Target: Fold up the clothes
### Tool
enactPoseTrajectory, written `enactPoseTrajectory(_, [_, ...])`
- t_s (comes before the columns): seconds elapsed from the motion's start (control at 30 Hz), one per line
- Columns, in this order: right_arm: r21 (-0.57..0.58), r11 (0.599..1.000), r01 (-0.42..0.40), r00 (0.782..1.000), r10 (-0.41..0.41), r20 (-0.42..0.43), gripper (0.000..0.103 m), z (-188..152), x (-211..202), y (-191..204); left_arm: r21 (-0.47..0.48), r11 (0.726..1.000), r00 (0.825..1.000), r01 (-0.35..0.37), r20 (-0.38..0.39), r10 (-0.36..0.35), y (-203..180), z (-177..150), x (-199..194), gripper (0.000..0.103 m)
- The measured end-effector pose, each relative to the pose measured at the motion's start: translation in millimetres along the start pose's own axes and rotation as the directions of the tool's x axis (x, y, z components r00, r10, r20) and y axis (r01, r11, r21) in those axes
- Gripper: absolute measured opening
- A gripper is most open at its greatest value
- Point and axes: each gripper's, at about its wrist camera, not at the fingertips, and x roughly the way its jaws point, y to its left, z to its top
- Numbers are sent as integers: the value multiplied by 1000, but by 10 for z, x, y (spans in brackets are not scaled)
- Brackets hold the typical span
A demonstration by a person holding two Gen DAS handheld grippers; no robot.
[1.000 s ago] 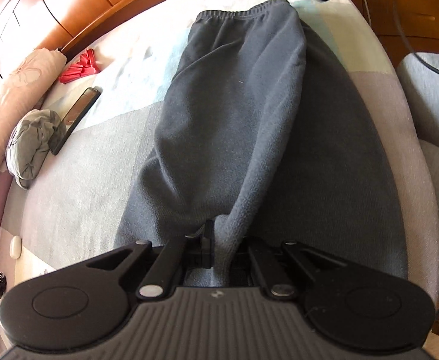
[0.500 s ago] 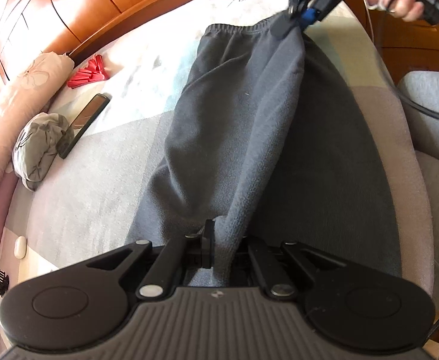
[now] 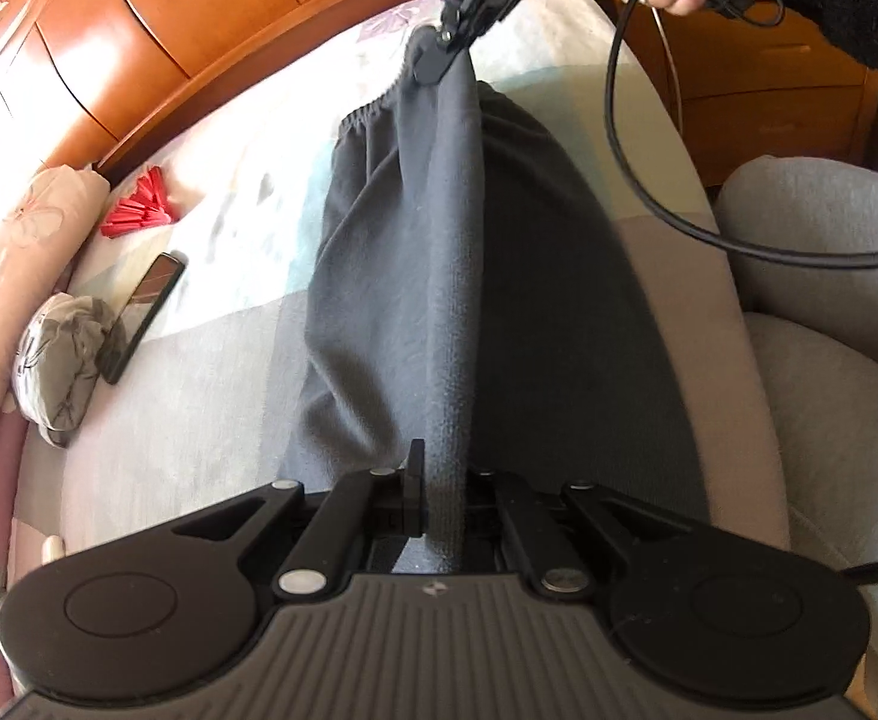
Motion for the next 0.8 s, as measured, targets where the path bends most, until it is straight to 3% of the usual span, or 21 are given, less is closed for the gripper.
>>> enactPoseTrajectory(0.13, [31,999,29,998,-27,-62,5,-141,151,-185,21,999,999,37,-21,-36,-112,37,93,0])
enactPoseTrajectory(0.33, [-2,999,45,999,-46,-27,6,-78,-6,-105,41,997,997,70,-19,-69,-173,94,125,0])
enactPoseTrajectory(0.47, [-30,995,98,994,-99,-50,7,-120,76,-123,26,996,996,89,-17,-88,-209,114,173,0])
enactPoseTrajectory(0.63, [-82,986,143,987,-149,-62,20,-213,18,-19,-38,994,994,107,-20,-108,-189,88,254,7])
enactPoseTrajectory(0.8, [-179,956,232,972,-237,-6,38,-258,-284,199,-140,980,990,139,48,-134,-99,58,116,10])
